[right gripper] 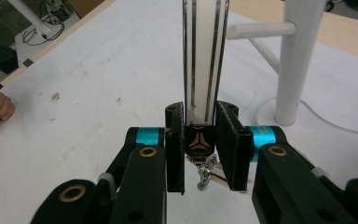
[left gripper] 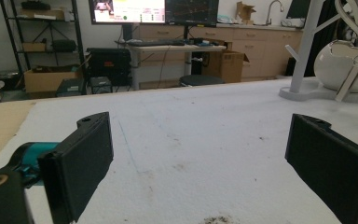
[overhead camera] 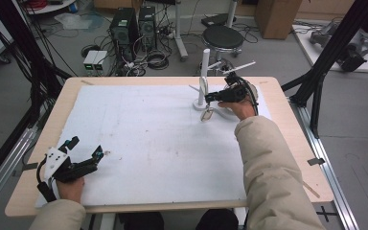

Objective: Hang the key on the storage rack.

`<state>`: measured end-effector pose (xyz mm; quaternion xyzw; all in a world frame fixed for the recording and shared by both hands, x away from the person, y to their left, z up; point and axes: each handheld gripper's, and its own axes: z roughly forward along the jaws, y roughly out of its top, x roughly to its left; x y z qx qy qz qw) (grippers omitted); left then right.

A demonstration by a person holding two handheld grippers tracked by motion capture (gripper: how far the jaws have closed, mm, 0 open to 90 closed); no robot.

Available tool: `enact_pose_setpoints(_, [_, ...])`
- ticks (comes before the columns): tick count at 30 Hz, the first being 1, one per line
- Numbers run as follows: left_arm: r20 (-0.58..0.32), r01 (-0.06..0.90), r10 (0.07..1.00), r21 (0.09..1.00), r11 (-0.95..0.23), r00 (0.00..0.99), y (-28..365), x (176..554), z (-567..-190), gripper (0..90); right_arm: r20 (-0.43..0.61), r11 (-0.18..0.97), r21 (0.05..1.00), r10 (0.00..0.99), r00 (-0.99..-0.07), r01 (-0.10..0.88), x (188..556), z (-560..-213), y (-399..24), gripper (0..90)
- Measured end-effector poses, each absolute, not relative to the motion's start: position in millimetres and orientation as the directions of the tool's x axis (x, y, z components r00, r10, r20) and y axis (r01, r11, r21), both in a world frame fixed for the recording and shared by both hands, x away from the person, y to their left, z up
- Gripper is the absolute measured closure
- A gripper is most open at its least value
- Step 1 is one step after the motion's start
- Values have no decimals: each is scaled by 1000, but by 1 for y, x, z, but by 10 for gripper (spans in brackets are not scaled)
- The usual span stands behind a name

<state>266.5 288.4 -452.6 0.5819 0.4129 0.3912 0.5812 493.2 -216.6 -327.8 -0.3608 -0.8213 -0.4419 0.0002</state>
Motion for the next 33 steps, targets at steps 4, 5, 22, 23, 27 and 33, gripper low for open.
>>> enact_pose_setpoints(4, [-25,26,935,1000,17,353,288,267,-453,79,328,351,710,602,-728,611,498,-333,-218,744])
enact_pose_setpoints(5, [-24,26,935,1000,16,353,288,267,-453,79,328,351,710,602,-728,611,498,-333,-218,744])
enact_pose_setpoints(22, [-24,25,936,1000,16,352,288,266,-453,79,480,224,667,600,-640,711,508,-345,-227,742])
enact_pose_setpoints(23, [-22,24,935,1000,15,353,288,266,-453,79,487,219,658,605,-629,720,508,-346,-227,742])
enact_pose_setpoints(27, [-24,24,935,1000,16,353,288,266,-453,79,492,209,652,616,-616,729,509,-349,-229,742])
enact_pose_setpoints(33, [-25,24,936,1000,17,352,288,266,-453,79,480,211,651,630,-610,729,508,-353,-227,741])
